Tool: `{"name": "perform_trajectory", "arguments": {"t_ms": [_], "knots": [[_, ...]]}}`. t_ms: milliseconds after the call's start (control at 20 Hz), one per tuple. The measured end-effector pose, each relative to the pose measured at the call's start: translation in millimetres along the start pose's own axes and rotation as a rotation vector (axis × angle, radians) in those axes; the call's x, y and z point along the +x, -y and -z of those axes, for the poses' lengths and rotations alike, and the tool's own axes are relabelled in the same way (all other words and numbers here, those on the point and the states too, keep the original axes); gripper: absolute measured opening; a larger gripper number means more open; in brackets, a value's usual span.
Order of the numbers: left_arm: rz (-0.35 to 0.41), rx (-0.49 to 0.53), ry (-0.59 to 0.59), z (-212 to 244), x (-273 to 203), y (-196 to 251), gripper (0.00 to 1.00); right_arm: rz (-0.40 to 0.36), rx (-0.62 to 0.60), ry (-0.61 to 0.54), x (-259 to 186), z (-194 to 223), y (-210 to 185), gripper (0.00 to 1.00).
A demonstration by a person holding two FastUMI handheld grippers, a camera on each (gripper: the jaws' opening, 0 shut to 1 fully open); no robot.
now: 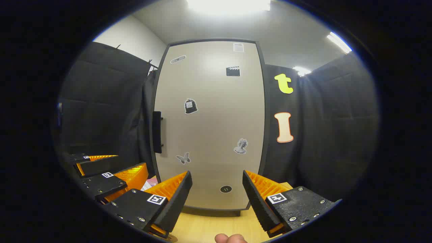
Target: Open the cabinet door with the right hand, grasp the bottle in the cabinet with the left hand and place it on the coaster, then close the cabinet door with the right hand.
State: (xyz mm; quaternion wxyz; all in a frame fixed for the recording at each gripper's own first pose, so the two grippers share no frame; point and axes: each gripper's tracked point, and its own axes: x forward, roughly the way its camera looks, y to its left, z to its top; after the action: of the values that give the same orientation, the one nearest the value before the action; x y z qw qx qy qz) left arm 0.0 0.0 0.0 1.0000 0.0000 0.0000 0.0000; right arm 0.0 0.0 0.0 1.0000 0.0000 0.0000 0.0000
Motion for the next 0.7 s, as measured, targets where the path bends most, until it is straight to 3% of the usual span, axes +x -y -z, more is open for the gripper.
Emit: {"name": "perform_trajectory", "arguments": {"t_ms": [100, 250, 350, 450, 550, 600, 700], "knots": [[0.016, -0.016, -0.043, 12, 0, -1, 0.83, 0.006, 0.002, -0.009, -2, 3, -3, 0.93], [0.017, -0.004, -0.015, 3, -1, -5, 0.87, 0.021, 0.003, -0.005, -5, 0, -4, 0.93], [0.025, 0.022, 0.001, -2, -4, -2, 0.8, 0.01, 0.006, -0.006, -4, 0, -7, 0.93], [0.028, 0.023, 0.003, -4, -5, -1, 0.87, 0.013, 0.01, -0.009, -7, -1, -5, 0.93], [0.025, 0.016, 0.008, -5, -7, -1, 0.83, 0.017, 0.008, -0.004, -9, -3, -4, 0.93], [0.024, 0.014, 0.01, -6, -9, -1, 0.87, 0.014, 0.005, 0.0, -10, -4, -4, 0.93], [0.023, 0.014, 0.018, -7, -9, -1, 0.8, 0.006, -0.005, 0.004, -10, -6, -5, 0.93]]}}
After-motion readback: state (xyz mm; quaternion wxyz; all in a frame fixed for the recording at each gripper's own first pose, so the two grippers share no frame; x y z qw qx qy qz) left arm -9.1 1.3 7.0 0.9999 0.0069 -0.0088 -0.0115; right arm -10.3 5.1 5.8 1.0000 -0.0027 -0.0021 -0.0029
